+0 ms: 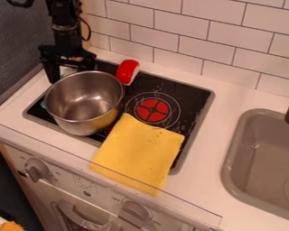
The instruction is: Move something
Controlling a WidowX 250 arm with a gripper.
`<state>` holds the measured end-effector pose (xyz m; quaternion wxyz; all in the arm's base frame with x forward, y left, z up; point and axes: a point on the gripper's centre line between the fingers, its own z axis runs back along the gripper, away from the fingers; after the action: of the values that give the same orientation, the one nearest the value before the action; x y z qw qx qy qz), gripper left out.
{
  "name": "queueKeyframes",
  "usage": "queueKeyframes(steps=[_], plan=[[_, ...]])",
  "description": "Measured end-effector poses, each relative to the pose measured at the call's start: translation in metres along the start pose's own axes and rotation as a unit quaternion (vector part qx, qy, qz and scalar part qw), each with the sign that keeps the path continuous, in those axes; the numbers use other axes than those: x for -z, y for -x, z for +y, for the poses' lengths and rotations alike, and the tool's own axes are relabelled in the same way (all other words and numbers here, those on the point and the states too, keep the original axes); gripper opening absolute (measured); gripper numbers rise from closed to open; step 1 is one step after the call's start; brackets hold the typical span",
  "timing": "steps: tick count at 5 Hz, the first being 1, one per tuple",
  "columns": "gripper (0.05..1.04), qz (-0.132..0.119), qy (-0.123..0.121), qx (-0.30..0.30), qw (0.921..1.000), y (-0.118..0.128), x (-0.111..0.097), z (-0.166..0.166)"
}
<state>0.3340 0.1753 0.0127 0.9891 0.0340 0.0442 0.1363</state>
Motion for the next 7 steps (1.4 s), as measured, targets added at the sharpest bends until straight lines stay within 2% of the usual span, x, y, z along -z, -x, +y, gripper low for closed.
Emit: queueKeyframes(steps=[1, 2, 3, 4, 5, 6, 7], plan=[[0.949, 0.002, -0.011, 0.001, 0.9999, -0.001, 0.003, 0.002], [0.788, -0.001, -0.014, 0.001, 0.9999, -0.002, 0.003, 0.002], [0.787, -0.003, -0.016, -0.002, 0.9999, -0.002, 0.001, 0.003], [0.787, -0.031, -0.05, -0.021, 0.9981, -0.005, -0.027, 0.014], [0.787, -0.076, -0.103, -0.018, 0.9915, -0.016, -0.072, 0.005], [0.787, -0.1, -0.09, 0.041, 0.9901, -0.02, -0.094, -0.053], [0.787, -0.102, -0.038, 0.08, 0.9908, -0.02, -0.103, -0.096]])
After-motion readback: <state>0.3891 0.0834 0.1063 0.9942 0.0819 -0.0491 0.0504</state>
